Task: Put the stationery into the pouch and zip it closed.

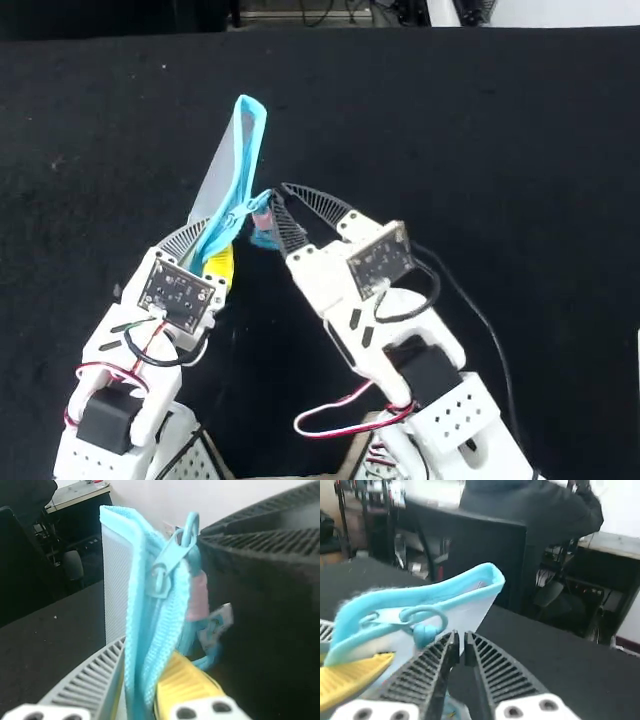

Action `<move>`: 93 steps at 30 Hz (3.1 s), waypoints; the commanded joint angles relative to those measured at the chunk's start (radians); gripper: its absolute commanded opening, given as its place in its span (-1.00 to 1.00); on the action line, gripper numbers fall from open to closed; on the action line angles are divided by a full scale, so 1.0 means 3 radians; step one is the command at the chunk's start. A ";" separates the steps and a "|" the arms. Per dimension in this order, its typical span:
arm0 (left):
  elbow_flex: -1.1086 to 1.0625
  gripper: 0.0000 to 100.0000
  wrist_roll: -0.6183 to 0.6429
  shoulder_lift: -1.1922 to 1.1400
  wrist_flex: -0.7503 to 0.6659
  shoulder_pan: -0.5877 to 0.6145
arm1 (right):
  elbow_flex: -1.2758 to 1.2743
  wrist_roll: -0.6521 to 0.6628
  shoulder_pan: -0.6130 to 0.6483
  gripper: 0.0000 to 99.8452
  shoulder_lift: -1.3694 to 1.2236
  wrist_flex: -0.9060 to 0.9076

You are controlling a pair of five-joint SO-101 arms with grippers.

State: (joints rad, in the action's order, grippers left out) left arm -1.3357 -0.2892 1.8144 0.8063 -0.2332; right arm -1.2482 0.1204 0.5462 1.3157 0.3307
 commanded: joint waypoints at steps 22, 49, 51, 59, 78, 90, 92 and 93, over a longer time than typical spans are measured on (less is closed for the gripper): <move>0.0120 -0.94 -0.0020 0.0026 0.0005 -0.0038 | 0.0412 0.0174 0.0481 -0.69 -0.0003 0.0307; 0.0120 -0.94 -0.0020 0.0026 0.0005 -0.0038 | 0.0192 0.0036 -0.0026 -0.98 -0.0003 -0.0169; 0.0120 -0.94 -0.0020 0.0026 0.0005 -0.0038 | 0.0192 -0.0020 -0.0026 -0.98 -0.0003 -0.0174; 0.0120 -0.94 -0.0005 0.0026 0.0005 -0.0038 | 0.0156 -0.0041 -0.0036 -0.98 -0.0028 -0.0322; 0.0151 -0.94 -0.0020 0.0026 0.0169 -0.0289 | 0.0003 -0.0031 -0.0251 -0.98 -0.0028 -0.0593; 0.0151 -0.94 -0.0020 0.0026 0.0169 -0.0304 | 0.0003 -0.0056 -0.0547 -0.98 -0.0033 -0.0598; 0.0151 -0.94 -0.0020 0.0026 0.0169 -0.0304 | 0.0003 -0.0056 -0.0547 -0.98 -0.0033 -0.0598; 0.0151 -0.94 -0.0020 0.0026 0.0169 -0.0304 | 0.0003 -0.0056 -0.0547 -0.98 -0.0033 -0.0604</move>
State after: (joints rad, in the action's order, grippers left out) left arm -1.3357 -0.2969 1.8144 0.8447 -0.3161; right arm -1.2559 0.1112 0.4404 1.3157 0.1895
